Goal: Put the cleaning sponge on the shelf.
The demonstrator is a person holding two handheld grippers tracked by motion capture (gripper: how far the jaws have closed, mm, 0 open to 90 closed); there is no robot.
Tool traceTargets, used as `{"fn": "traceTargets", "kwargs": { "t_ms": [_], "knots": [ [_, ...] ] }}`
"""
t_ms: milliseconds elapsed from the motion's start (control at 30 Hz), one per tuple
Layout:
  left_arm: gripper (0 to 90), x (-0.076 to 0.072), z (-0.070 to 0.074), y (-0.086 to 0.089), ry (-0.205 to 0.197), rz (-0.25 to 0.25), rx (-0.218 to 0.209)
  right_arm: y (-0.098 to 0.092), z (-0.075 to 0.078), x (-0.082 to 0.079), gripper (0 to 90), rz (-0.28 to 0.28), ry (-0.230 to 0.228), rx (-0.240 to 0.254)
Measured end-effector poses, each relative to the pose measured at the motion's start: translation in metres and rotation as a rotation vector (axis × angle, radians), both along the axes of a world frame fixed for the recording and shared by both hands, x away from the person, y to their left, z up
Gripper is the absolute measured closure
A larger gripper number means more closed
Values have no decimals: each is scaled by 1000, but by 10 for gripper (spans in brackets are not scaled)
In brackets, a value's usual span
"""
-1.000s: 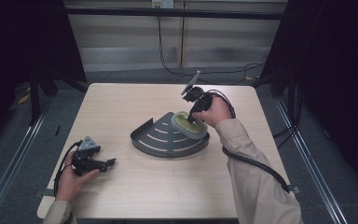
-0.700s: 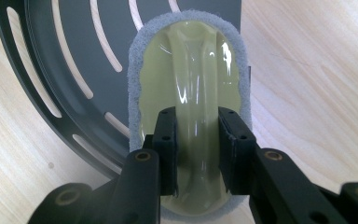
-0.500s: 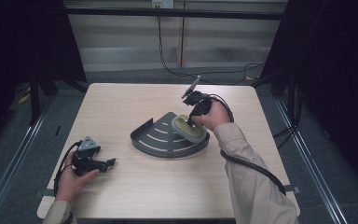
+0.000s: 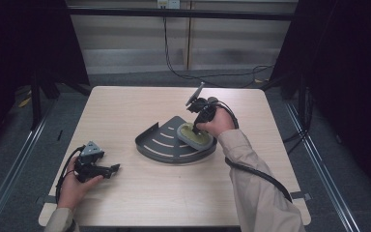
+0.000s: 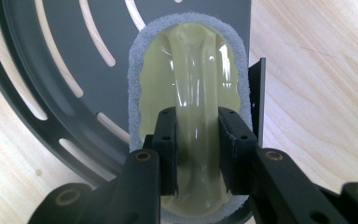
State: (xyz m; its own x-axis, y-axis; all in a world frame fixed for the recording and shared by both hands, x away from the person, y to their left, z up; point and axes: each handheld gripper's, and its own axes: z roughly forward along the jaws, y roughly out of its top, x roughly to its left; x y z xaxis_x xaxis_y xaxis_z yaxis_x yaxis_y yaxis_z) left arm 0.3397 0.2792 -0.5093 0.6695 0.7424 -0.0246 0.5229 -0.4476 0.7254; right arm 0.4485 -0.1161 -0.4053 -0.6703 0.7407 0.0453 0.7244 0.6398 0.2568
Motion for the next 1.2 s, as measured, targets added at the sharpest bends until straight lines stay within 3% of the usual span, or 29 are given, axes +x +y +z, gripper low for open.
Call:
{"fn": "traceTargets", "kwargs": {
  "t_ms": [300,1200],
  "knots": [
    [147,0,0,-1,-4,3,-1,-4,-12,0,707,-7,12,-6],
    [146,0,0,0,-5,2,1,-7,-23,1,703,-22,32,-14]
  ]
}}
